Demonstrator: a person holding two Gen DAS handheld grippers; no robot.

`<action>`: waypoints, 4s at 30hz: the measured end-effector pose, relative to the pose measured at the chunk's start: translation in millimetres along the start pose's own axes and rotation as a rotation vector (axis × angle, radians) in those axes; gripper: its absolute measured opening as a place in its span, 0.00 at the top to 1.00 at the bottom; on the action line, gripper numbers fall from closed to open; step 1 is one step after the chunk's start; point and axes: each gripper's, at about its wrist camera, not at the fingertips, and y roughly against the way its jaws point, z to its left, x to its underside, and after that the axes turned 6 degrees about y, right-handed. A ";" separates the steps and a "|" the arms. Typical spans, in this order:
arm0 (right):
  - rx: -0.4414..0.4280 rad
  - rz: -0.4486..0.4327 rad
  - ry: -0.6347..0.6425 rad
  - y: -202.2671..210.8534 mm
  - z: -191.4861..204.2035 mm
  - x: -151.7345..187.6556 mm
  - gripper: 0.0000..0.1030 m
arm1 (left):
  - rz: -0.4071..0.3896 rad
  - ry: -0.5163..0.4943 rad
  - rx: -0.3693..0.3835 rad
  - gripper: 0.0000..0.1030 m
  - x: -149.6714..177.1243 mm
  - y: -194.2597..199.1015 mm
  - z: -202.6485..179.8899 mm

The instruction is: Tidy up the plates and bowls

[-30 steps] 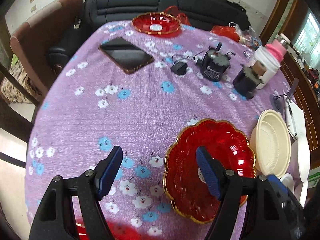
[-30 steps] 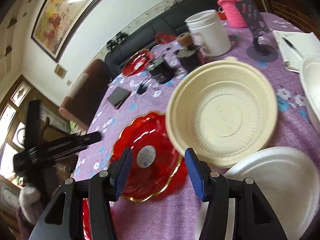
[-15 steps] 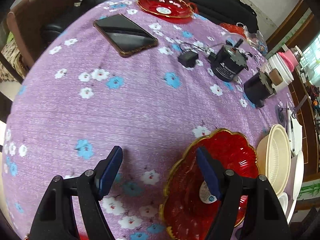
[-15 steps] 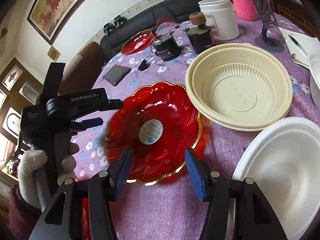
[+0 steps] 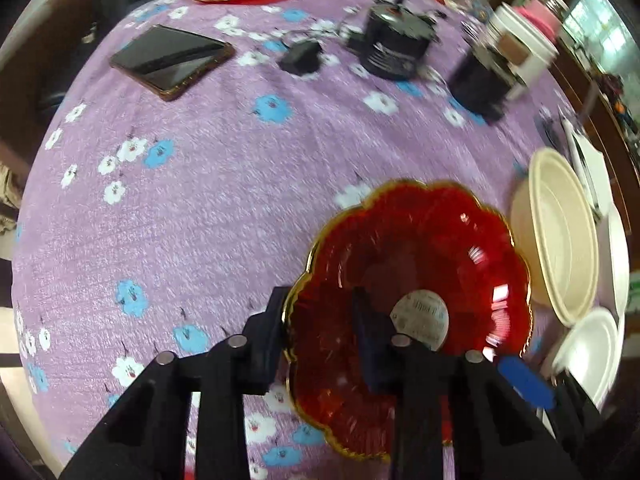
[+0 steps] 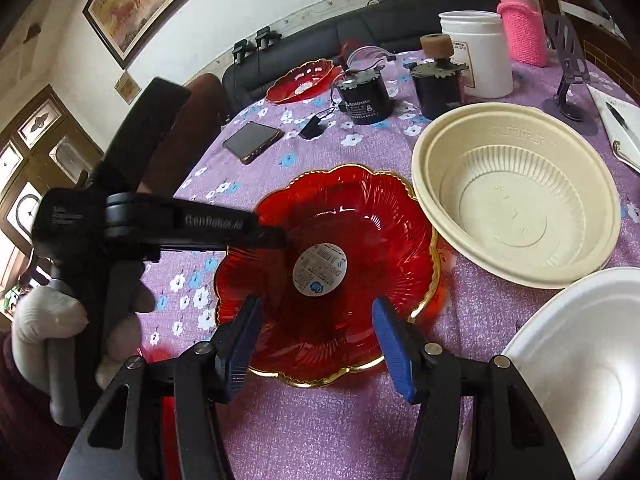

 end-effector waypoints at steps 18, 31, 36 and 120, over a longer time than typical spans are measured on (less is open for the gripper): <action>-0.237 0.019 -0.164 -2.8 -35.6 0.3 0.46 | -0.028 -0.082 0.017 0.84 24.5 21.8 -1.7; 0.057 -0.108 -0.125 31.3 -36.5 -0.1 0.47 | -0.024 -0.060 -0.017 0.85 47.9 25.8 23.7; -0.009 -0.054 -0.120 13.3 -34.9 -0.7 0.47 | -0.054 -0.017 -0.049 0.76 43.3 23.7 30.4; -0.118 0.074 0.179 19.3 151.7 101.1 0.85 | -0.372 0.437 0.015 0.77 275.7 128.5 178.5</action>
